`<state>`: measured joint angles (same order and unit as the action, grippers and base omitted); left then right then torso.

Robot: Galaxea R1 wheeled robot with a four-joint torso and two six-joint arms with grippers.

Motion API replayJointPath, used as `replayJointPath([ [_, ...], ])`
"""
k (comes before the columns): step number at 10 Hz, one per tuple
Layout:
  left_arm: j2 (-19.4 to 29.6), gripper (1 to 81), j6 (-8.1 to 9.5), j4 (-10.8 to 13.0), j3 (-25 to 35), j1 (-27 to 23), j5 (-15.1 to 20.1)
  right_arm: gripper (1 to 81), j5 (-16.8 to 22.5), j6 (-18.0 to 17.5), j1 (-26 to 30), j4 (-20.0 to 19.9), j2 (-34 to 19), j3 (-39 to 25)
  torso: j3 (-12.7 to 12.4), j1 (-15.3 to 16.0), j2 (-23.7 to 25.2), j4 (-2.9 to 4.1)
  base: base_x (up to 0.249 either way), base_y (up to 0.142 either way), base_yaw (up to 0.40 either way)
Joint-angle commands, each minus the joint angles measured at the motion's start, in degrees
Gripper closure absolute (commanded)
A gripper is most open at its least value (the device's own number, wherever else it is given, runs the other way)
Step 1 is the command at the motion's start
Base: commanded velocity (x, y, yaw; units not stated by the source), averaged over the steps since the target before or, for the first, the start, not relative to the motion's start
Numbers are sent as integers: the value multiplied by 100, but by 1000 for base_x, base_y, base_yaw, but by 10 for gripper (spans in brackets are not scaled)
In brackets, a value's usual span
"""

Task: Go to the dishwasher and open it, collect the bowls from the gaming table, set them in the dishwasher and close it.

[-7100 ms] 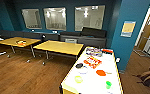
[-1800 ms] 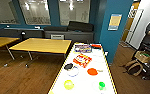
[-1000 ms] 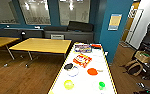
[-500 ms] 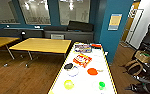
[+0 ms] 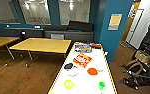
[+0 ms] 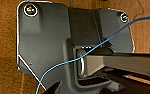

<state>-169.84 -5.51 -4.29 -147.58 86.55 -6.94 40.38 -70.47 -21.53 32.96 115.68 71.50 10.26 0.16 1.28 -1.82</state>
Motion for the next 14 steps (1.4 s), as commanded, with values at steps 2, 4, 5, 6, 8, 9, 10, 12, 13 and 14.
replayJointPath([
  [2, -7, 10, 15, -28, 27, -143, 342, 10, -863, 148, 364, -255, 2, 3, 2, 2, 0, 0, 0, 0, 0],
  [4, -7, 10, 15, -28, 27, -134, 342, 10, -1155, 139, 354, -370, 108, 153, 2, 2, 0, 0, 0, 0, 0],
  [5, -7, 10, 15, -28, 27, -143, 342, 10, -1120, 157, 442, -518, 264, 353, 2, 2, 0, 0, 0, 0, 0],
  [6, -7, 10, 15, -28, 27, -134, 342, 10, -1015, 157, 547, -554, 440, 469, 2, 2, 0, 0, 0, 0, 0],
  [8, -7, 10, 15, -28, 27, -134, 351, 10, -803, 157, 688, -607, 802, 689, 2, 5, 0, 0, 0, 0, 0],
  [9, -7, 10, 23, -28, 36, -142, 351, 10, -707, 235, 758, -686, 968, 864, 2, 5, 0, 0, 0, 0, 0],
  [10, -7, 10, 15, -28, 27, -142, 351, 10, -611, 349, 838, -851, 1048, 1013, 4, 5, 0, 0, 0, 0, 0],
  [12, -7, 10, 15, -28, 27, -143, 351, 10, -304, 586, 1040, -1212, 1153, 1373, 4, 5, -2, 0, 0, 0, 0],
  [13, -15, 10, 15, -19, 28, -143, 351, 10, -83, 684, 1075, -1292, 1267, 1602, 4, 5, -2, 0, 0, 0, 0],
  [14, -15, 10, 15, -19, 27, -143, 351, 10, 14, 780, 1066, -1362, 1382, 1839, 4, 7, -2, 0, 0, 0, 0],
])
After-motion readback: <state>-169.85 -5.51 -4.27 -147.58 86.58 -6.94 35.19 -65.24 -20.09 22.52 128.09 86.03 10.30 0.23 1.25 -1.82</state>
